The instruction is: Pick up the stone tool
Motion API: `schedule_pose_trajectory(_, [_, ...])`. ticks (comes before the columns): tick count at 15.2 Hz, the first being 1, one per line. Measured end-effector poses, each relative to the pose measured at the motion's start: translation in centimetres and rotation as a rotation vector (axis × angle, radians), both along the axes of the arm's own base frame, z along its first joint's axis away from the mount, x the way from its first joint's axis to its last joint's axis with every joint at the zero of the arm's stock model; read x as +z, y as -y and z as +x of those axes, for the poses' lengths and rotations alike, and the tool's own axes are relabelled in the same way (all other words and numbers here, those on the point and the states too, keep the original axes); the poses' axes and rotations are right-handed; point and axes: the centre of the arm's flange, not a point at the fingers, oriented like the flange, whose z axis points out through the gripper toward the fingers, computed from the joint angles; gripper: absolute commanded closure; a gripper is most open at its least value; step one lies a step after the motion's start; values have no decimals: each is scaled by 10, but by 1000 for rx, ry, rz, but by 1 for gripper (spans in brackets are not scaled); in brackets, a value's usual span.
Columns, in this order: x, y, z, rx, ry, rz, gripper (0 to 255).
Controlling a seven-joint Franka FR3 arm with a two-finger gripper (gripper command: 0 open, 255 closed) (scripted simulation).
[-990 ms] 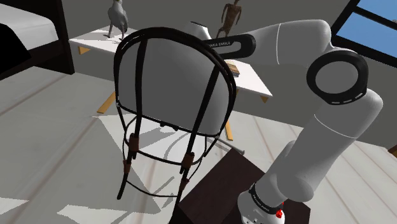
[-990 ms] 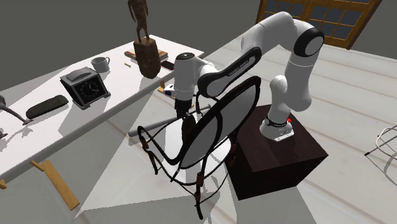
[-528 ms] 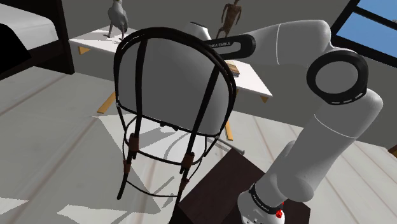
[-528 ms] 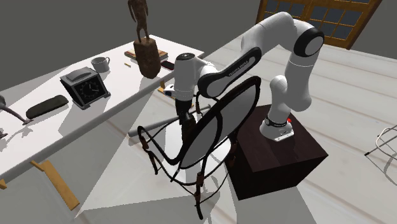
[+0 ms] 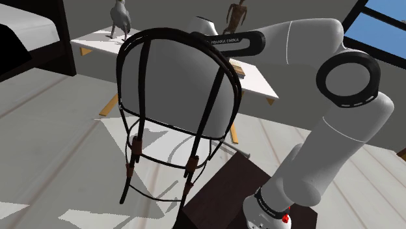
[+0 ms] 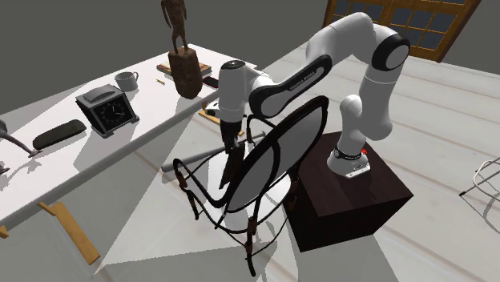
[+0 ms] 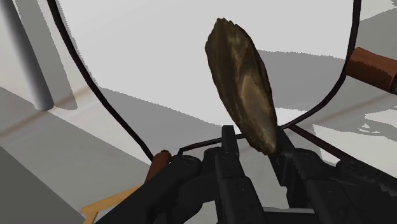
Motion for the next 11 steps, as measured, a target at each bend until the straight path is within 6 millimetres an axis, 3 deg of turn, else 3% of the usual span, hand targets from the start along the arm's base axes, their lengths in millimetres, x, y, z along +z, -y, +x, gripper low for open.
schedule_pose_trajectory(11, [56,1,1,0,0,0,255])
